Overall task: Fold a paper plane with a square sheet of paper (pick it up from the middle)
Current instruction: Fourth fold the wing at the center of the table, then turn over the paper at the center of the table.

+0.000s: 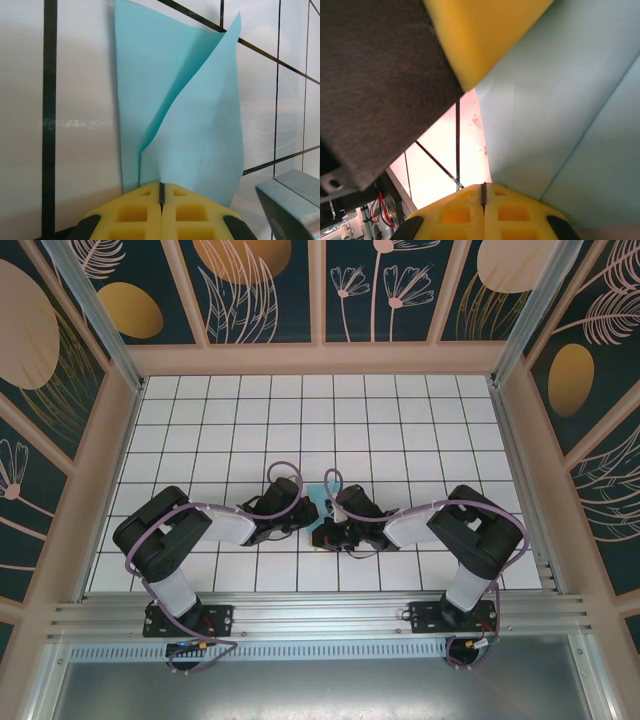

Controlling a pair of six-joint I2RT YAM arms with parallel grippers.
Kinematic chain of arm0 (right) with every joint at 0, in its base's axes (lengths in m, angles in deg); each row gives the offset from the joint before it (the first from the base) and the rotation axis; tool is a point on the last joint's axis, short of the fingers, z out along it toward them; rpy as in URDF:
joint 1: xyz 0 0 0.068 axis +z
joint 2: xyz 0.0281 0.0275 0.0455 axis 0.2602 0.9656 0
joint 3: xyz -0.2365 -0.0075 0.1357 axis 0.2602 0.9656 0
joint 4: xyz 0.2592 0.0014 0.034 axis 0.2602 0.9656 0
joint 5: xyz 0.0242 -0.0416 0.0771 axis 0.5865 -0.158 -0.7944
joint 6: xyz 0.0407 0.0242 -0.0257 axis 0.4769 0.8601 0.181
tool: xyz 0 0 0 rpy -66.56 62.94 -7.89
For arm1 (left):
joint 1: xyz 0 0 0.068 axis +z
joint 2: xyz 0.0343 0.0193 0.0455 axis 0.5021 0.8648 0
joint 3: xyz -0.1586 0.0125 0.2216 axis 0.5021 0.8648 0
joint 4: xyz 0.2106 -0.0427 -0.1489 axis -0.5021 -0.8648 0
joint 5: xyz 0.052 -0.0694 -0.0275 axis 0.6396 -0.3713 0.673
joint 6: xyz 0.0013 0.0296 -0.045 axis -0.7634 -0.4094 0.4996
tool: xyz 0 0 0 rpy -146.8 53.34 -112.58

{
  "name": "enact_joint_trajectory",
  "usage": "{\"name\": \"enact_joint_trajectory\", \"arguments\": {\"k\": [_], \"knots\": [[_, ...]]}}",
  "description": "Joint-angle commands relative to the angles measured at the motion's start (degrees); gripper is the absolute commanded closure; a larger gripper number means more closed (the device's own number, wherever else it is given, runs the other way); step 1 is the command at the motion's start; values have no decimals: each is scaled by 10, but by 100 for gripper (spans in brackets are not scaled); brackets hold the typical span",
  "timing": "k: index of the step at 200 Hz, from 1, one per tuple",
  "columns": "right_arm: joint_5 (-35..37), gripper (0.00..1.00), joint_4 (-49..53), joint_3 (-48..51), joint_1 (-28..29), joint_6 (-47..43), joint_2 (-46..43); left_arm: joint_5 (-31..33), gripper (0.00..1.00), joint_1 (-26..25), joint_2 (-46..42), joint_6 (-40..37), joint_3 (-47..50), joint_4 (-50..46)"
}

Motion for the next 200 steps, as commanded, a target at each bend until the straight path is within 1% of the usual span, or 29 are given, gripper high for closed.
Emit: {"name": "enact_joint_trajectory", "arguments": {"k": [1,31,58,76,85,97,107,113,117,128,134,139,145,166,177,186,200], "knots": [[5,96,35,-2,9,-11,-32,1,100,3,18,-7,15,-55],[-5,96,21,2,14,-6,1,0,100,3,20,-8,10,-58],[10,97,27,4,15,-5,36,0,100,3,18,-10,6,-63],[7,97,21,7,14,-6,28,-1,100,3,14,-12,2,-67],[11,96,34,2,13,-14,11,-2,98,3,7,-13,1,-67],[31,93,66,-9,11,-30,-25,-6,93,3,0,-15,-5,-69],[52,91,95,-16,3,-47,-56,-13,89,3,-32,-19,-14,-72],[64,90,111,-18,-5,-56,-75,-14,82,3,-46,-20,-21,-75],[72,89,120,-17,-11,-61,-86,-13,79,3,-54,-22,-26,-79],[85,87,135,-10,-35,-72,-119,-7,74,3,-80,-28,-41,-93],[86,85,135,0,-51,-75,-137,-1,70,3,-95,-32,-50,-107],[84,83,132,9,-65,-77,-151,9,63,3,-106,-35,-56,-119],[79,81,128,20,-84,-78,-168,18,60,3,-116,-37,-62,-133],[64,75,125,45,-142,-91,-210,35,50,3,-142,-38,-69,-168],[62,73,133,46,-164,-101,-220,33,48,3,-143,-37,-71,-182],[59,72,135,46,-178,-109,-222,28,46,3,-138,-37,-74,-195],[49,72,135,43,-179,-117,-218,16,44,2,-130,-31,-72,-198]]}}
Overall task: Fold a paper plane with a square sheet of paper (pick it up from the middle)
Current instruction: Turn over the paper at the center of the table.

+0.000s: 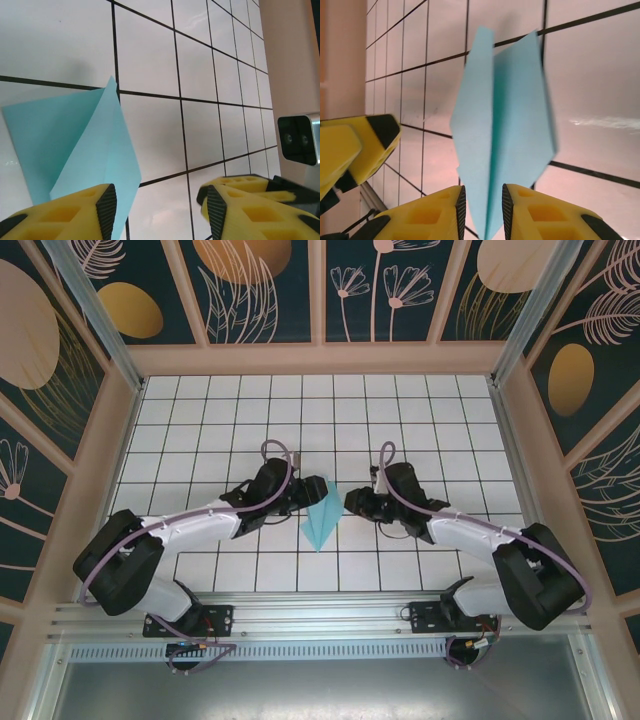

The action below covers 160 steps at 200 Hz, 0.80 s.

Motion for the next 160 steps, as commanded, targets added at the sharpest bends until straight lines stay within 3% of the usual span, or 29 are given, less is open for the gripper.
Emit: {"name": "enact_joint_trajectory", "arguments": {"k": [1,43,69,127,160], "knots": [[-12,72,21,7,-10,-33,-4,-2,44,2,12,-1,1,-61],[-39,70,-4,-3,-29,-34,29,2,37,0,15,32,33,-44],[-52,69,-21,-7,-28,-30,56,-26,43,-7,29,51,49,-3],[-63,69,-30,-21,-20,-30,85,-49,45,-17,75,67,47,18],[-68,68,-35,-29,-16,-29,101,-54,52,-23,96,72,45,34]]}}
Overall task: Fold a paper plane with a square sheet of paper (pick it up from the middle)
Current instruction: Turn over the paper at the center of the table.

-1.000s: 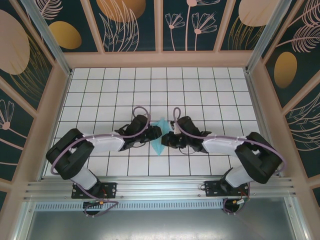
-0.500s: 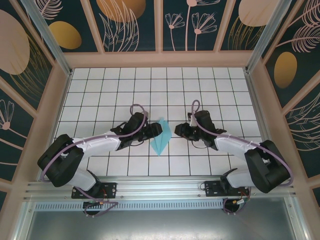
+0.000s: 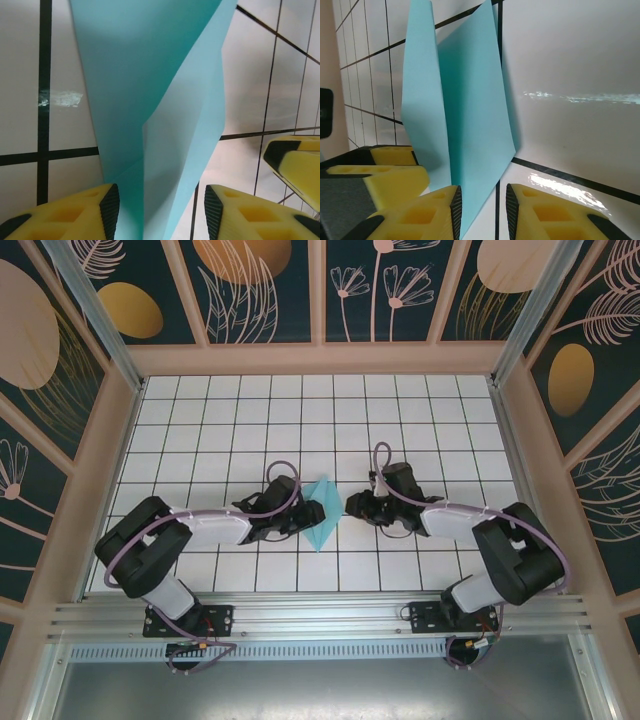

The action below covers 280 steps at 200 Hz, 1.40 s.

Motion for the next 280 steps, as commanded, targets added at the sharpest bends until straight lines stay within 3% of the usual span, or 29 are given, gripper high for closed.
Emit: {"name": "enact_joint_trajectory", "arguments": {"k": [1,38,80,98,155,189,234,280], "knots": [[-17,68,-24,-20,5,-10,14,-16,52,-6,17,10,-2,30],[-17,68,-33,-34,29,-9,51,-30,62,-10,32,8,-7,54],[-18,68,-44,-48,44,-5,91,-37,66,-12,36,6,-5,73],[-22,73,-44,-53,50,-5,106,-49,69,-12,40,5,-4,91],[-14,87,-51,-48,60,9,123,-70,67,-12,72,26,9,149],[-10,89,-54,-40,60,13,121,-76,66,-12,80,29,13,158],[-8,89,-55,-37,60,15,118,-71,83,-12,83,31,15,172],[0,89,-42,-39,60,12,108,-61,93,-12,84,40,36,203]]}}
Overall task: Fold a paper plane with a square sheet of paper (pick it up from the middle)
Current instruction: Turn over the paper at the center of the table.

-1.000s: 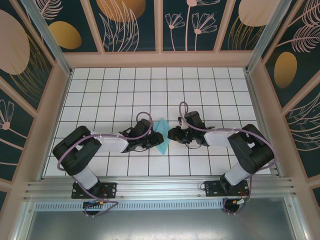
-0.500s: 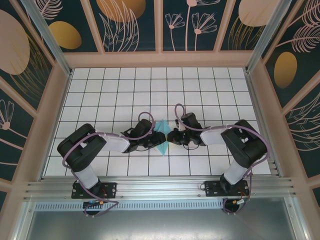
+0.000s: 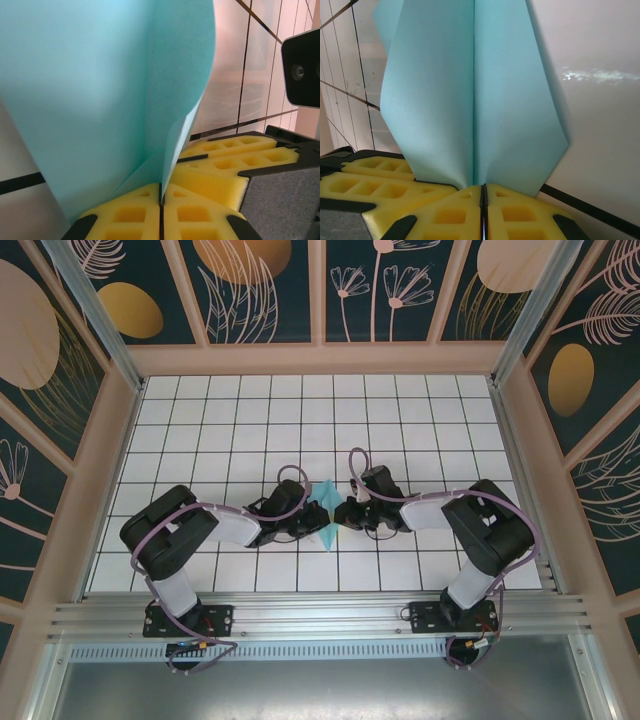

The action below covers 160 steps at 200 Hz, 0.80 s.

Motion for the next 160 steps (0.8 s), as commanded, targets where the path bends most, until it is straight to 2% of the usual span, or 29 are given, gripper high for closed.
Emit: {"name": "enact_joint_trajectory", "arguments": {"k": [1,35,74,108,160], "knots": [[7,89,-7,1,5,4,-9,5,93,-4,4,7,20,35],[32,87,30,-6,1,-5,-49,3,99,-5,-5,16,54,113],[56,78,53,13,-25,-6,-113,-26,100,-3,6,32,86,238],[50,61,53,33,-43,1,-125,-34,100,-3,1,29,102,270],[4,50,1,56,-43,34,-103,-38,100,-3,-17,30,125,303]]}}
